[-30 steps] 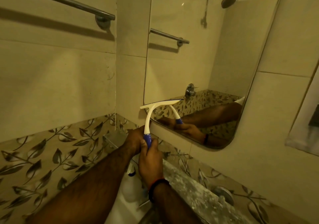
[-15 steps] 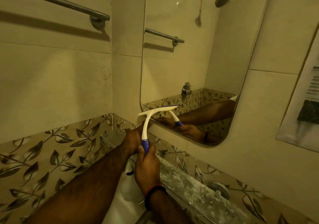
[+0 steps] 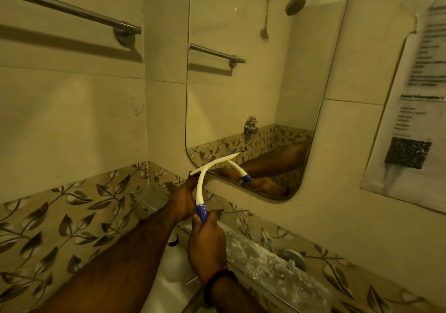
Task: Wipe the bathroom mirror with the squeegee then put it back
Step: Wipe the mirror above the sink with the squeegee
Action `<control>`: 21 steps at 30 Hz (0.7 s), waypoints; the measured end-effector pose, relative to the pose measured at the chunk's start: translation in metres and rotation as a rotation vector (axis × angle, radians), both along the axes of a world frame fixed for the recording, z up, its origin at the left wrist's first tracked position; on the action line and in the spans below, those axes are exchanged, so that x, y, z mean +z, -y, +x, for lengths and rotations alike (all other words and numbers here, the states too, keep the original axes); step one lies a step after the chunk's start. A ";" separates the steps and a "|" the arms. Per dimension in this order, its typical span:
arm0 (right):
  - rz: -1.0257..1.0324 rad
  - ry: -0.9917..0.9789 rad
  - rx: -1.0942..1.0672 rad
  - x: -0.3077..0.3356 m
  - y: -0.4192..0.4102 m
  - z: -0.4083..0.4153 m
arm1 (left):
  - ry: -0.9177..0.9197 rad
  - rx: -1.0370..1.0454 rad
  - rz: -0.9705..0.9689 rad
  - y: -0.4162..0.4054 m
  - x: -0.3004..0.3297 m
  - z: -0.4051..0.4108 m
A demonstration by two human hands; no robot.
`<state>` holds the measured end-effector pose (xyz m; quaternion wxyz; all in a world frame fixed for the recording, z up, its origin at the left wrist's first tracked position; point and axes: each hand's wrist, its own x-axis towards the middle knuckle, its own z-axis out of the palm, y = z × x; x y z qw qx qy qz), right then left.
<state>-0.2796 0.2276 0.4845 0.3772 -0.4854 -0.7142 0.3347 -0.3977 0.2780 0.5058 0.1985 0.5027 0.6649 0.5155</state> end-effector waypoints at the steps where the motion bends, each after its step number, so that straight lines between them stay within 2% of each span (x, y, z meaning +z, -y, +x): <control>1: 0.000 0.013 -0.008 0.000 0.000 0.003 | -0.022 0.010 0.002 -0.001 0.000 0.001; 5: -0.002 0.052 -0.014 0.001 0.002 0.016 | -0.181 0.030 -0.042 -0.003 0.001 0.003; 8: -0.016 0.078 -0.016 0.004 0.001 0.023 | -0.147 0.030 -0.106 -0.002 -0.005 0.006; 10: -0.019 0.090 -0.026 0.005 0.000 0.027 | -0.199 0.044 -0.150 -0.003 -0.008 0.005; 21: -0.024 0.171 -0.058 0.004 0.007 0.050 | -0.181 0.146 -0.161 -0.016 -0.006 0.014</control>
